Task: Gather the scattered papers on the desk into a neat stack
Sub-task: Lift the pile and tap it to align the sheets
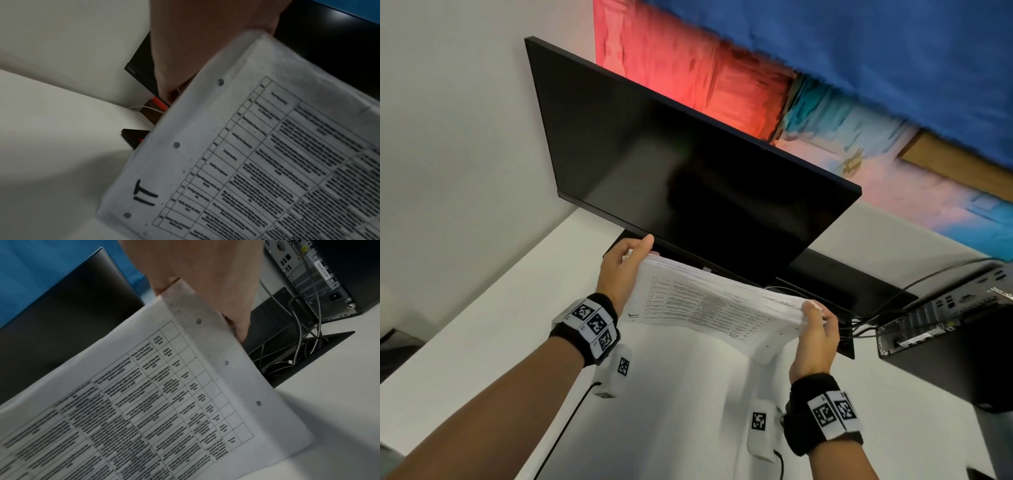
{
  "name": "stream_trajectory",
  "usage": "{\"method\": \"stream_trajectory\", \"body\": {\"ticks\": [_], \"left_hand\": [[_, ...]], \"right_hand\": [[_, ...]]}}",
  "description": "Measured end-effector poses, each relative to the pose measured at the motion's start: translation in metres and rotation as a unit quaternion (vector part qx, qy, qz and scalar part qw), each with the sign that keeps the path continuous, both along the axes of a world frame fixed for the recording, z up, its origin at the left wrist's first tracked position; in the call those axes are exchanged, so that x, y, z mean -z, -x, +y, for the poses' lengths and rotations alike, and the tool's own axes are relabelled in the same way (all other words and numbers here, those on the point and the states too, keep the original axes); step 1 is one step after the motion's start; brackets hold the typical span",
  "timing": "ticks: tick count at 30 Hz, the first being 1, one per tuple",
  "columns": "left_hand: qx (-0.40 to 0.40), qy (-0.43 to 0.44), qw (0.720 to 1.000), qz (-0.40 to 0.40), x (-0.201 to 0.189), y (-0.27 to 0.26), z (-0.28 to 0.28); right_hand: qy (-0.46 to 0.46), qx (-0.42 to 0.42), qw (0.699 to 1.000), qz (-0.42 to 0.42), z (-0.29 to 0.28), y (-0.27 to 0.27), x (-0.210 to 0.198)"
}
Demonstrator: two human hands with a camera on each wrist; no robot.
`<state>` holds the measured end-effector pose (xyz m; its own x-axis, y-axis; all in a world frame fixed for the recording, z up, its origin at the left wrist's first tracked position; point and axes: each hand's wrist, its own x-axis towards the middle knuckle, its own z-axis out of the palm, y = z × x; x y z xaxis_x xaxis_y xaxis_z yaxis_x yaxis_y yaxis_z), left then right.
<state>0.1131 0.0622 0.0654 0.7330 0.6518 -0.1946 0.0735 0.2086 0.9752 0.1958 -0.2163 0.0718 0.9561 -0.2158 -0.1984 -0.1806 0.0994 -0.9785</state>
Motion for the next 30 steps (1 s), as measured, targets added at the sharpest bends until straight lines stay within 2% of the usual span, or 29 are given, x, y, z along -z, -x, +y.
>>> {"method": "stream_trajectory", "body": {"ticks": [7, 11, 15, 18, 21, 23, 26, 30], "left_hand": [[-0.001, -0.001, 1.0, 0.007, 0.006, -0.004, -0.002], [-0.01, -0.002, 1.0, 0.012, 0.003, -0.007, -0.002], [0.026, -0.009, 0.999, 0.025, 0.006, -0.004, 0.003], [0.063, -0.03, 0.997, 0.039, 0.016, 0.0, 0.007], [0.081, -0.022, 0.995, 0.054, 0.029, 0.004, 0.011], [0.091, -0.034, 0.993, 0.069, 0.035, 0.004, 0.009], [0.083, -0.038, 0.993, 0.076, 0.035, -0.001, 0.002], [0.06, -0.003, 0.996, 0.063, 0.036, -0.007, -0.003]], "right_hand": [[-0.007, 0.004, 1.0, -0.001, 0.005, -0.001, -0.001], [0.001, -0.022, 1.0, 0.006, 0.0, 0.0, 0.0], [0.015, -0.051, 0.999, -0.003, -0.013, -0.002, 0.01], [0.043, -0.134, 0.99, -0.009, -0.025, -0.001, 0.012], [0.094, -0.236, 0.967, -0.02, -0.035, 0.002, 0.012], [0.125, -0.265, 0.956, -0.012, -0.041, 0.001, 0.015], [0.171, -0.223, 0.96, -0.012, -0.041, -0.003, 0.02], [0.113, -0.15, 0.981, 0.048, -0.038, -0.008, 0.033]]}}
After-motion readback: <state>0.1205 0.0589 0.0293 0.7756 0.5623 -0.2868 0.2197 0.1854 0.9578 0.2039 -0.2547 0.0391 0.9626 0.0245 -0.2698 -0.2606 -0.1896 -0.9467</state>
